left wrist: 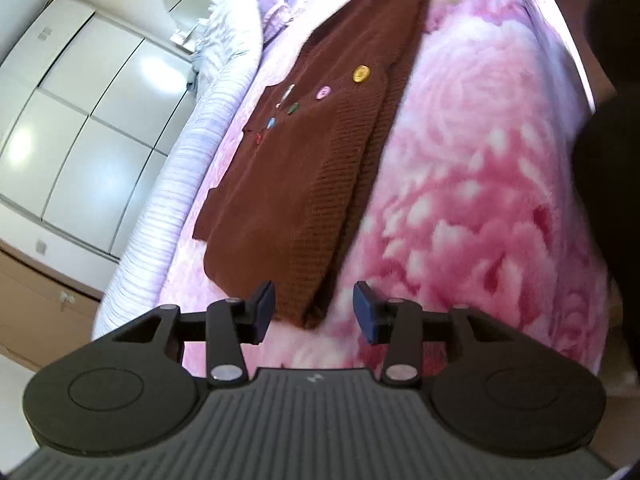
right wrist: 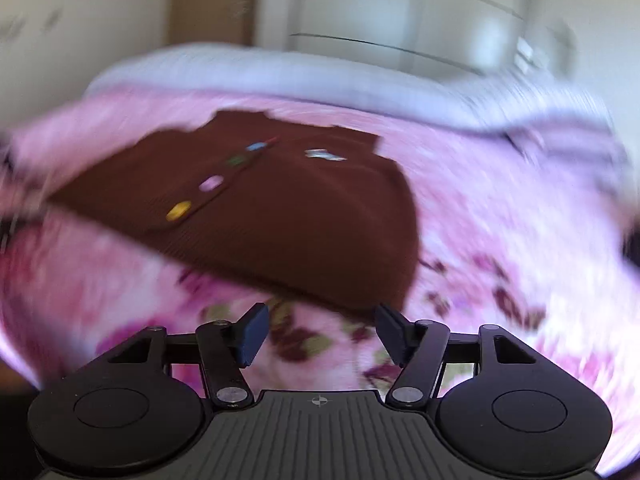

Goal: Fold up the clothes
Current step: 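Pull the hem with both grippers to straighten the cardigan, then release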

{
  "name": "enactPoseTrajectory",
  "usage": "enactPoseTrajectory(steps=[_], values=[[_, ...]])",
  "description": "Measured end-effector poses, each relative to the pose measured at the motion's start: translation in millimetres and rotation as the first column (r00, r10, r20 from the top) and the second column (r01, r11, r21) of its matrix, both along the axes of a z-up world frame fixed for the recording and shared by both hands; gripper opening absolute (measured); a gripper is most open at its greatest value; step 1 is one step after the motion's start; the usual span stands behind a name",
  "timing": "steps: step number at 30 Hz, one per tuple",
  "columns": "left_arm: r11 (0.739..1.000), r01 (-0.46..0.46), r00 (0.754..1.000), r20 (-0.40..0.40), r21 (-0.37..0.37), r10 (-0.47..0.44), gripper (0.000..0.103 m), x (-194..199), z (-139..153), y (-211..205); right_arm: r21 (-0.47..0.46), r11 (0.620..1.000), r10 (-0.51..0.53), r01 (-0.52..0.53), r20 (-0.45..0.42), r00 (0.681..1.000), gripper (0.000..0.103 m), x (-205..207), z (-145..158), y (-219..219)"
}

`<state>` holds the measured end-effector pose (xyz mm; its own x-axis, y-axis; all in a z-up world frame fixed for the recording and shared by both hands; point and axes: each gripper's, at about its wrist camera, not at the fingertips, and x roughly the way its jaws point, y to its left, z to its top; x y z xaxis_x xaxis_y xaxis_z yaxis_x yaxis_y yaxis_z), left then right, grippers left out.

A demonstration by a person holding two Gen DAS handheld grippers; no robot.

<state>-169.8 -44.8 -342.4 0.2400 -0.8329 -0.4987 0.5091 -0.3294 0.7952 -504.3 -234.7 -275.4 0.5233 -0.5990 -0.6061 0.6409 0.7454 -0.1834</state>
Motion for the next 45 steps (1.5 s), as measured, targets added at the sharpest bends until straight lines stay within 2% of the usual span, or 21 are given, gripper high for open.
enactPoseTrajectory(steps=[3, 6, 7, 9, 10, 11, 13, 15, 18, 20, 22, 23, 26, 31, 33, 37, 40, 43, 44, 45], values=[[1.0, 0.011, 0.999, 0.037, 0.004, -0.011, 0.039, -5.2, -4.4, -11.6, -0.08, 0.988, 0.124, -0.133, -0.113, 0.986, 0.063, 28.7, -5.8, 11.3], [1.0, 0.024, 0.998, 0.061, 0.004, -0.025, 0.038, -6.8, -8.2, -24.4, -0.11, 0.962, 0.221, -0.25, -0.221, 0.95, 0.063, 64.9, -20.2, 10.6], [1.0, 0.03, 0.997, 0.074, 0.003, -0.03, 0.034, -6.3, -9.8, -28.7, -0.118, 0.95, 0.251, -0.289, -0.257, 0.933, 0.063, 76.9, -26.6, 10.2], [1.0, 0.028, 0.988, 0.153, -0.003, -0.027, 0.025, -2.8, -17.5, -37.4, -0.17, 0.914, 0.296, -0.368, -0.343, 0.892, 0.063, 96.4, -41.3, 9.5], [1.0, 0.026, 0.98, 0.2, -0.007, -0.024, 0.015, -0.7, -22.0, -41.8, -0.217, 0.884, 0.309, -0.413, -0.392, 0.867, 0.063, 102.7, -48.1, 11.4], [1.0, 0.024, 0.975, 0.22, -0.005, -0.022, 0.012, 2.2, -24.5, -44.8, -0.258, 0.854, 0.315, -0.452, -0.436, 0.843, 0.063, 106.7, -53.4, 12.5], [1.0, 0.017, 0.979, 0.202, 0.007, -0.018, 0.012, 9.9, -24.8, -47.8, -0.32, 0.803, 0.299, -0.503, -0.515, 0.804, 0.063, 106.9, -61.0, 10.8], [1.0, 0.012, 0.984, 0.179, 0.009, -0.013, 0.012, 15.1, -24.4, -48.6, -0.37, 0.771, 0.239, -0.519, -0.586, 0.774, 0.062, 100.7, -71.7, 2.0], [1.0, 0.012, 0.985, 0.17, 0.005, -0.012, 0.01, 17.4, -25.7, -51.1, -0.393, 0.782, 0.177, -0.483, -0.603, 0.778, 0.059, 83.7, -80.9, -21.6], [1.0, 0.013, 0.986, 0.168, 0.008, -0.014, 0.007, 17.5, -27.5, -53.6, -0.397, 0.787, 0.142, -0.472, -0.628, 0.765, 0.046, 79.9, -85.9, -35.2], [1.0, 0.009, 0.988, 0.154, 0.016, -0.011, 0.007, 18.8, -22.8, -54.7, -0.359, 0.816, 0.127, -0.453, -0.653, 0.747, 0.004, 78.7, -90.2, -48.9], [1.0, 0.007, 0.989, 0.146, 0.02, -0.01, 0.006, 19.7, -19.7, -55.0, -0.341, 0.829, 0.129, -0.444, -0.656, 0.744, 0.004, 76.6, -91.5, -54.2], [1.0, 0.01, 0.995, 0.104, 0.023, -0.012, 0.005, 20.3, 0.6, -41.4, -0.32, 0.843, 0.151, -0.433, -0.631, 0.761, 0.004, 66.6, -79.8, -50.3], [1.0, 0.003, 0.999, 0.043, 0.024, -0.004, 0.005, 3.6, 29.4, 14.5, -0.34, 0.839, 0.172, -0.424, -0.574, 0.801, 0.004, 38.3, -47.1, -6.9], [0.999, 0.0, 1.0, 0.023, 0.041, -0.001, 0.005, -8.9, 28.6, 36.9, -0.33, 0.844, 0.18, -0.423, -0.568, 0.803, 0.004, 27.2, -47.6, 9.5], [0.995, -0.006, 1.0, 0.003, 0.097, 0.005, 0.005, -26.0, 4.6, 52.8, -0.276, 0.864, 0.197, -0.421, -0.584, 0.788, 0.004, 20.6, -65.2, 32.6], [0.996, -0.017, 1.0, 0.023, 0.089, 0.015, 0.006, -30.3, -4.1, 57.0, -0.277, 0.873, 0.182, -0.401, -0.579, 0.795, 0.004, 16.7, -71.1, 35.4], [0.995, -0.053, 0.998, -0.035, 0.08, 0.056, 0.008, -26.9, 2.9, 58.0, -0.265, 0.891, 0.156, -0.369, -0.583, 0.797, 0.005, 13.4, -72.8, 28.6], [0.995, -0.064, 0.996, -0.05, 0.079, 0.068, 0.009, -25.9, 5.0, 59.1, -0.257, 0.906, 0.142, -0.338, -0.567, 0.812, 0.006, 10.5, -72.2, 29.8], [0.994, -0.077, 0.995, -0.061, 0.081, 0.082, 0.009, -25.0, 6.2, 62.1, -0.243, 0.926, 0.124, -0.288, -0.526, 0.841, 0.009, 4.6, -69.4, 34.4]])
